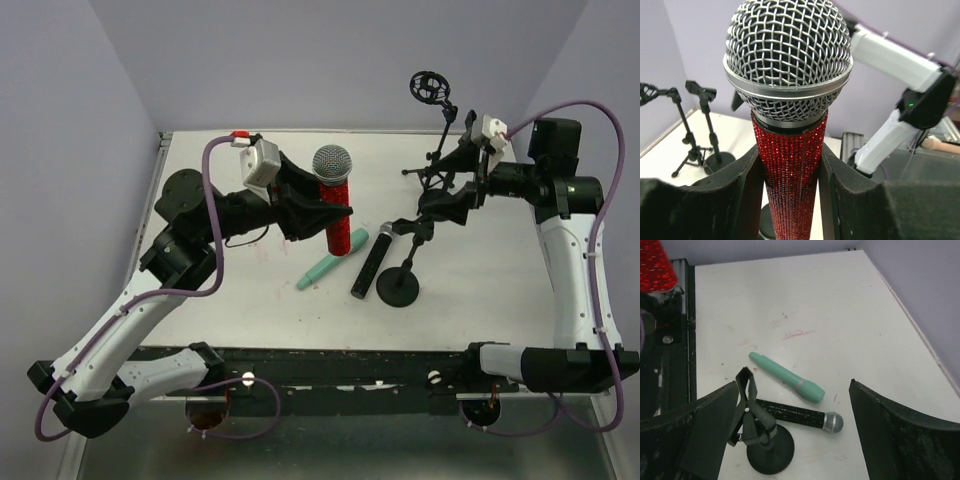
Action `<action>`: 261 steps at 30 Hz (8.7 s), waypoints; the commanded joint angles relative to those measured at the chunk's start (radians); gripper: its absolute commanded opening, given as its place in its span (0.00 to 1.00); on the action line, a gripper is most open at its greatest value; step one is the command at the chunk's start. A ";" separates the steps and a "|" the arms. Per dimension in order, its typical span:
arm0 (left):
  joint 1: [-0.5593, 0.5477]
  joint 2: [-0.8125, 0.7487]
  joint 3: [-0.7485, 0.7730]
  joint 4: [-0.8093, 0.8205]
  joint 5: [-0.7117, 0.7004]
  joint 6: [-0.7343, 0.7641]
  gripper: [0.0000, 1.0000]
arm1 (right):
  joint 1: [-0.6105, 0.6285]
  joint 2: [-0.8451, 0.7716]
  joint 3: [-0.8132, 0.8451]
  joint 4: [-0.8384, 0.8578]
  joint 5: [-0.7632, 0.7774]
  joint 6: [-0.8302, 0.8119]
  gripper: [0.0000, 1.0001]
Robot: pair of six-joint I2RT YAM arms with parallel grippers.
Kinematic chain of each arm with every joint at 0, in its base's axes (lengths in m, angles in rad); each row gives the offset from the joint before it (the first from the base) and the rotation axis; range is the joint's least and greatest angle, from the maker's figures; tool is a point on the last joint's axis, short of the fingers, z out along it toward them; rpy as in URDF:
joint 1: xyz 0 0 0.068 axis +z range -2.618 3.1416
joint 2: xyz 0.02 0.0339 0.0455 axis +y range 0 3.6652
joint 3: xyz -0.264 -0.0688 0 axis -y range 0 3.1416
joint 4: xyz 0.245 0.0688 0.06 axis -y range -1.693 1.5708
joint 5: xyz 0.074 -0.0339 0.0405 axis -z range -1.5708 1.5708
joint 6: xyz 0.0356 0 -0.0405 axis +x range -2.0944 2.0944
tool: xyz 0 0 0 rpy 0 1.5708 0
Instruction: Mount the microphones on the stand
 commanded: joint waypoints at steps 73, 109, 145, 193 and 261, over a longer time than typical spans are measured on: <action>-0.119 0.369 -0.022 0.281 -0.050 0.175 0.00 | 0.006 -0.075 -0.199 -0.576 -0.058 -0.746 0.79; -0.130 0.473 -0.181 0.627 -0.006 0.022 0.00 | 0.006 -0.077 -0.204 -0.577 -0.075 -0.721 0.18; -0.170 0.464 -0.323 0.928 -0.181 -0.050 0.40 | 0.006 -0.089 -0.230 -0.571 -0.101 -0.685 0.94; -0.343 0.752 -0.755 1.588 -0.514 0.172 0.95 | -0.235 -0.322 -0.561 -0.168 0.033 -0.340 0.99; -0.564 0.610 -0.849 1.381 -0.849 0.255 0.86 | -0.200 -0.243 -0.724 -0.025 -0.121 -0.361 0.95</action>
